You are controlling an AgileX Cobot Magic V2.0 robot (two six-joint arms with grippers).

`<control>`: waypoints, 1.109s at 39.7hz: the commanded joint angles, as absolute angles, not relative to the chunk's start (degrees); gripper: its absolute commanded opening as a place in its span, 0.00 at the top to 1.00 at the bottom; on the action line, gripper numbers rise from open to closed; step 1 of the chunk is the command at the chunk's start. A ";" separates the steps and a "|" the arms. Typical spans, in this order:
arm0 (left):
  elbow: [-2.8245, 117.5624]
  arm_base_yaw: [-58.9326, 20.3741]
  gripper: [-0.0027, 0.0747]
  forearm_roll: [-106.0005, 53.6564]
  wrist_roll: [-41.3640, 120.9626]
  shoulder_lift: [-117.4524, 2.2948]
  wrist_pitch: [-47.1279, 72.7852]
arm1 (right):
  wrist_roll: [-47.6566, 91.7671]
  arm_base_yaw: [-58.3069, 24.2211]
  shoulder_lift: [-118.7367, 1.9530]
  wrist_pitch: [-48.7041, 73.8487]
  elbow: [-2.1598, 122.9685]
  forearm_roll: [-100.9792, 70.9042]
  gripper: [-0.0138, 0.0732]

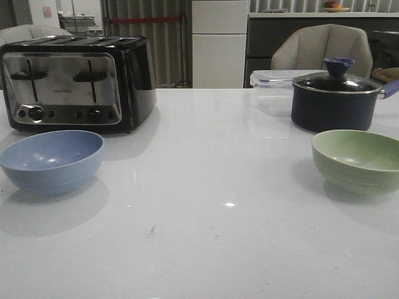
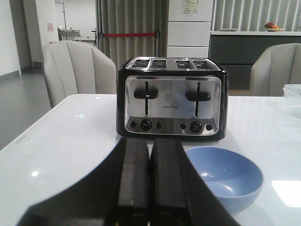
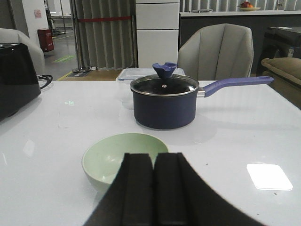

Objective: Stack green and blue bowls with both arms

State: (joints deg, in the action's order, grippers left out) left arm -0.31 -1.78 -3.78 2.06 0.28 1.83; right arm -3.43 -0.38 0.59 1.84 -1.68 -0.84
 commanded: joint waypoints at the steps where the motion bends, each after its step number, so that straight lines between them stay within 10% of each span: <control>1: -0.59 -2.00 0.84 -3.78 1.53 1.23 -3.57 | -3.41 -0.12 1.67 -3.13 -1.35 -0.47 0.79; 32: -0.14 -2.00 0.84 -3.78 1.53 1.23 -10.96 | -3.41 -0.12 1.67 -7.26 -0.88 -0.68 0.79; 44: 20.10 -2.00 0.84 0.00 1.53 -1.94 2.96 | -3.41 -0.12 -2.73 4.42 18.64 1.05 0.79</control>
